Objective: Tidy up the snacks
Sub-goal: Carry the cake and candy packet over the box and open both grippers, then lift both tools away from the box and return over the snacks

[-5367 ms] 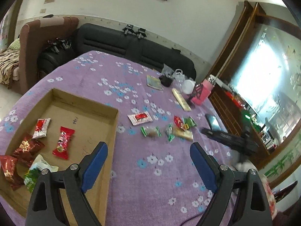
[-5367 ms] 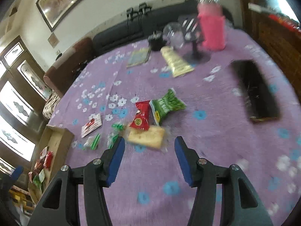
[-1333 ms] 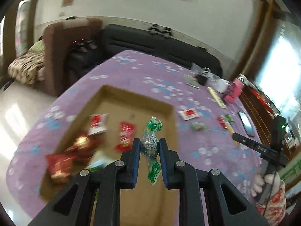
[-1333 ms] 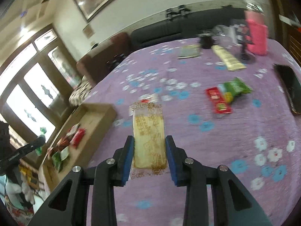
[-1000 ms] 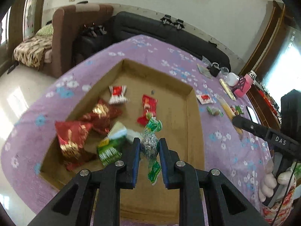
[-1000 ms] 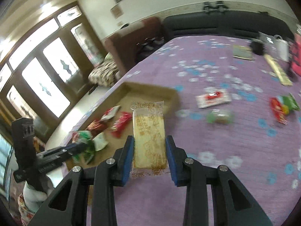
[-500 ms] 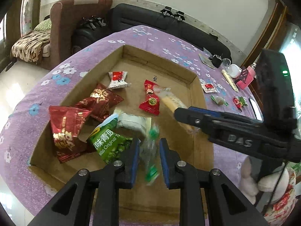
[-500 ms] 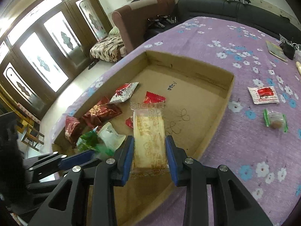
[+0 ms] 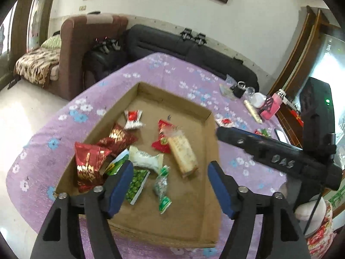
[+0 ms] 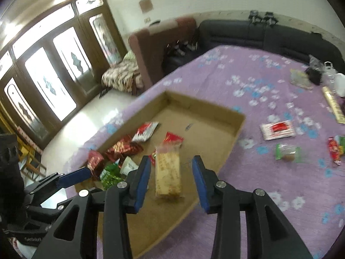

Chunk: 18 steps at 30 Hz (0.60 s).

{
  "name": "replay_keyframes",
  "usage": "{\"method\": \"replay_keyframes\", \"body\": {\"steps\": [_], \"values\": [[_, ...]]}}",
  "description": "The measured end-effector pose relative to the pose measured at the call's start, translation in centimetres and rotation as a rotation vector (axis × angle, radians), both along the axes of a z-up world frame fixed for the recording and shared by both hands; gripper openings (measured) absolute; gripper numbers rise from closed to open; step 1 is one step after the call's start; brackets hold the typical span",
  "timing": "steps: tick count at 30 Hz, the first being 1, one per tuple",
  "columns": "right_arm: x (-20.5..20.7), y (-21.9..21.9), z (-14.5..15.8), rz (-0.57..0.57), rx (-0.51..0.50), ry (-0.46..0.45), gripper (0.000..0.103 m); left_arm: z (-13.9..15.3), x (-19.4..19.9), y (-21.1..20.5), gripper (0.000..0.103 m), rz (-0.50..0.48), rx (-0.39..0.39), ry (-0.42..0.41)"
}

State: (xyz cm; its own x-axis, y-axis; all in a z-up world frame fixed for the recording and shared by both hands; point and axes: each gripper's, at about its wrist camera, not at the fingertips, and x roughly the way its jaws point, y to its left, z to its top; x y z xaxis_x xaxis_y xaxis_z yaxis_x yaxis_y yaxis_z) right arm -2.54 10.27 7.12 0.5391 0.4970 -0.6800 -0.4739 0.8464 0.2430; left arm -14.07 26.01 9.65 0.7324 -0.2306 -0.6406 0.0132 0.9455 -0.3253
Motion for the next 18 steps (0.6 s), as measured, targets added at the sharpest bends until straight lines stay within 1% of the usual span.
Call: {"method": "replay_keyframes", "body": {"steps": [3,5,7,9,12,13,15,16,17,18], "values": [[-0.9,-2.9,2.1,-0.052,0.022,-0.042,0.039,1.4,-1.0,-0.6,0.085,-0.002,0.023,-0.055],[-1.2,-5.5,4.0,-0.095,0.030,-0.070,0.039,2.5,-1.6,-1.0,0.086,-0.009,0.043,-0.091],[-1.6,-8.6,6.6,-0.146,0.030,-0.111,0.039,3.8,-2.4,-1.1,0.086,-0.004,0.065,-0.135],[-2.1,-11.5,9.4,-0.201,0.021,-0.155,0.039,5.2,-3.5,-1.0,0.086,-0.005,0.049,-0.193],[-4.3,-17.4,15.7,-0.324,-0.002,-0.267,0.039,7.8,-5.0,-0.3,0.086,-0.032,-0.022,-0.253],[-5.1,-18.9,17.4,-0.355,-0.006,-0.294,0.039,8.6,-5.4,-0.2,0.086,-0.039,-0.025,-0.269],[-8.0,-22.7,22.2,-0.440,-0.017,-0.371,0.041,10.5,-6.3,-0.3,0.086,-0.052,-0.014,-0.312],[-9.2,-24.0,24.0,-0.471,-0.024,-0.402,0.045,11.7,-6.9,-0.4,0.086,-0.060,0.001,-0.340],[-11.0,-25.6,26.4,-0.516,-0.043,-0.445,0.049,12.9,-7.3,-0.7,0.086,-0.068,0.024,-0.368],[-12.2,-26.6,28.0,-0.551,-0.065,-0.475,0.051,13.9,-7.7,-1.0,0.087,-0.075,0.044,-0.390]]}}
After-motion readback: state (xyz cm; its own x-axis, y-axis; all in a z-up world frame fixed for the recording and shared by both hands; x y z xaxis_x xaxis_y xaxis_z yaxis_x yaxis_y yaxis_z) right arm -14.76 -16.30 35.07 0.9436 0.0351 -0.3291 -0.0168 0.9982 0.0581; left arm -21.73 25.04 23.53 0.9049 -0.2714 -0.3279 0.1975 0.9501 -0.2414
